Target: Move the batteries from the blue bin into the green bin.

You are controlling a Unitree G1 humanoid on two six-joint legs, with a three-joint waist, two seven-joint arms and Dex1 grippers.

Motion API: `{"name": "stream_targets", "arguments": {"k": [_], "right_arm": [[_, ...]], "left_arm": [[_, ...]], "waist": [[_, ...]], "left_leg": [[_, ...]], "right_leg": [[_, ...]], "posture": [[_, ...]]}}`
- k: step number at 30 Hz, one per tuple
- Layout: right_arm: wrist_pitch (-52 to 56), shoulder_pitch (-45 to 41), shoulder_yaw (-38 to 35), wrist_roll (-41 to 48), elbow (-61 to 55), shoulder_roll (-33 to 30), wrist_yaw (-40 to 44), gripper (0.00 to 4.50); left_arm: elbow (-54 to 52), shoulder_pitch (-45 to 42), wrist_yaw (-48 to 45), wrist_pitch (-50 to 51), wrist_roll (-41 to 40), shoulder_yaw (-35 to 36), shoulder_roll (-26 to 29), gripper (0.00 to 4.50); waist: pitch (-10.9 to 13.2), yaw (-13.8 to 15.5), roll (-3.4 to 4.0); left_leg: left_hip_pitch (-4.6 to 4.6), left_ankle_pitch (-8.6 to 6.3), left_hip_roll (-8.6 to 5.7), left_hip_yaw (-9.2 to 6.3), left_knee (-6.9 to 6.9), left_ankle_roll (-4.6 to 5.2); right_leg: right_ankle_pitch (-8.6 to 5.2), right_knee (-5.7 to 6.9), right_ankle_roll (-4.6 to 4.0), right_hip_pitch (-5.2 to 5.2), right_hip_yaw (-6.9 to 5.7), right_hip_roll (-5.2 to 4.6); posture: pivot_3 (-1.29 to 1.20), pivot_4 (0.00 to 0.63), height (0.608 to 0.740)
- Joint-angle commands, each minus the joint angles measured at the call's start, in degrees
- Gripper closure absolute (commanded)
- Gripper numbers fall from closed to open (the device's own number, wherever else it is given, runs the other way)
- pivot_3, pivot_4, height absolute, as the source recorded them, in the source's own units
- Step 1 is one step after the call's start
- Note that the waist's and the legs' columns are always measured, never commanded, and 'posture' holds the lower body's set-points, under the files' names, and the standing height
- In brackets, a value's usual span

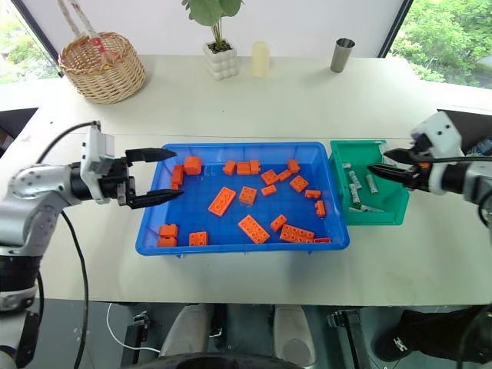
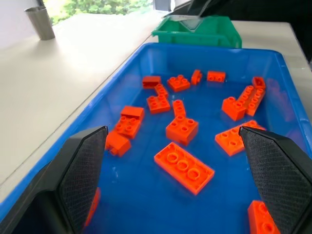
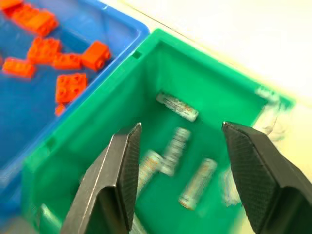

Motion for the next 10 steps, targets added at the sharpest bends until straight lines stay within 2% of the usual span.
{"name": "stream_targets", "arguments": {"k": [1,6,10], "right_arm": [[-12.04,1.53,-4.19,-1.23,10.09,-5.89,12.04,1.68],[-18.05,-1.83,-2.92,-2.46,26.16,-9.70,21.95,1.68],[-22.75,-6.69,-0.47,-5.68,35.06,-9.08,23.07,1.68]], "left_arm": [[3.44,-2.10,-2.58,1.06,-0.93,4.31,4.24,0.00],[11.72,-4.33,-7.64,1.07,-0.43,6.74,10.17,0.00],[19.27,-7.03,-10.61,-2.19,2.59,6.00,13.21,0.00]], "waist": [[0.00,-0.13,0.00],[0.01,-0.74,0.02],[0.03,-1.07,0.12]], "left_leg": [[0.00,0.00,0.00,0.01,0.00,0.01],[0.14,0.00,0.03,0.13,0.02,0.01],[0.31,-0.01,0.05,0.23,-0.03,0.00]], "right_leg": [[0.00,-0.03,0.00,0.01,0.00,0.00],[-0.08,-0.03,-0.15,0.08,0.01,-0.03],[-0.10,0.06,-0.18,0.11,0.06,-0.02]], "posture": [[0.00,0.150,0.736],[0.00,0.150,0.736],[0.00,0.150,0.736]]}}
